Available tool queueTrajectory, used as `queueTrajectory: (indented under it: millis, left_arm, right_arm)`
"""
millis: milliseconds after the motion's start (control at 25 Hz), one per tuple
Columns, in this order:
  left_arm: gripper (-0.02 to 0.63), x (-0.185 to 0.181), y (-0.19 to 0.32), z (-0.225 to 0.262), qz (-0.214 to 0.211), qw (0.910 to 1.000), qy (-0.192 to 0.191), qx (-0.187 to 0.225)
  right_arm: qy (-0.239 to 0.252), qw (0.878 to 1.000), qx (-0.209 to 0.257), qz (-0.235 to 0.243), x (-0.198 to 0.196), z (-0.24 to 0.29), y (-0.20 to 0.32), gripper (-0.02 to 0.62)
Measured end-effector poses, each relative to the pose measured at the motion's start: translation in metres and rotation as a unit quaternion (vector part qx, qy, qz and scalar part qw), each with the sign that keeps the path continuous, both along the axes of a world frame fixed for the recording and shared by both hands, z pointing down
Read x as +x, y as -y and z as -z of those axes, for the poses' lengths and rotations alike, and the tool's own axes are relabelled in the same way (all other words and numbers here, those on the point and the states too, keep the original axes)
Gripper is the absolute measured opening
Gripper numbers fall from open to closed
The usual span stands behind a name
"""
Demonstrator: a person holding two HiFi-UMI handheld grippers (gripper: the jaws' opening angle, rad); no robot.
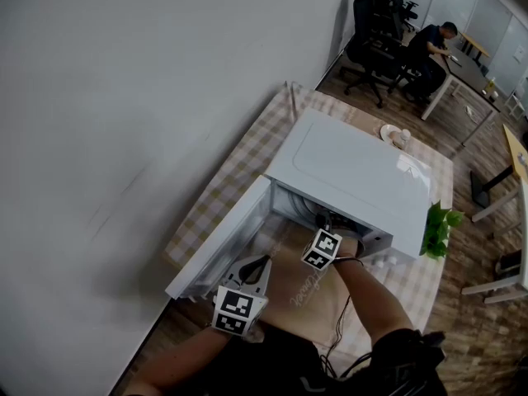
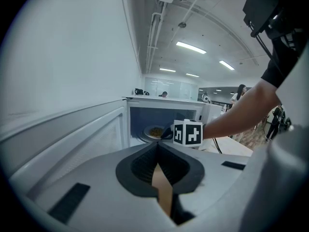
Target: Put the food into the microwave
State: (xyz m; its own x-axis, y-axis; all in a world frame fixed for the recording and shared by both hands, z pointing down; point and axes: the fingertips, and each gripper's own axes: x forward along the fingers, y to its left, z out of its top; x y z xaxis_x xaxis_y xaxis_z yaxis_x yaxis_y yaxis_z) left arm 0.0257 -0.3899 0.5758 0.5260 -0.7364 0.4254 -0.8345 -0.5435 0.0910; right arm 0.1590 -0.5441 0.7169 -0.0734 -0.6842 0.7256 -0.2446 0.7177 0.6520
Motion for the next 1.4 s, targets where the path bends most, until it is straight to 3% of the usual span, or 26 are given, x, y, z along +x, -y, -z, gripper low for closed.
queueTrajectory:
  millis: [360,520,760,1040,1240,1400]
  left_arm:
    - [0.009,0.000,-0.008,0.015,-0.017,0.9996,-0.002,0.022]
    - [0.009,0.006,-0.022,0.024,-0.042,0.9986,-0.008,0.033]
    - [0.009,0.001,-0.044,0.040,-0.056,0.9969,-0.022,0.050]
    - [0.009,-0.014,-0.066,0.055,-0.076,0.9944,-0.048,0.057]
    - [0.009,-0.027,-0.078,0.063,-0.084,0.9923,-0.068,0.061]
    - [0.009,-0.039,-0.086,0.075,-0.089,0.9911,-0.062,0.078]
  right_arm:
    - [0.066,0.997,0.019,-0.024,-0.015,0.035,-0.029,0.029]
    - [0.131,0.989,0.006,-0.063,-0.023,0.057,-0.055,0.028]
    - [0.189,0.976,0.024,-0.104,-0.027,0.095,-0.096,0.028]
    - [0.277,0.948,0.051,-0.146,-0.042,0.146,-0.147,0.020]
    - [0.355,0.916,0.080,-0.171,-0.054,0.185,-0.181,0.009]
    - [0.409,0.888,0.096,-0.188,-0.061,0.212,-0.207,0.009]
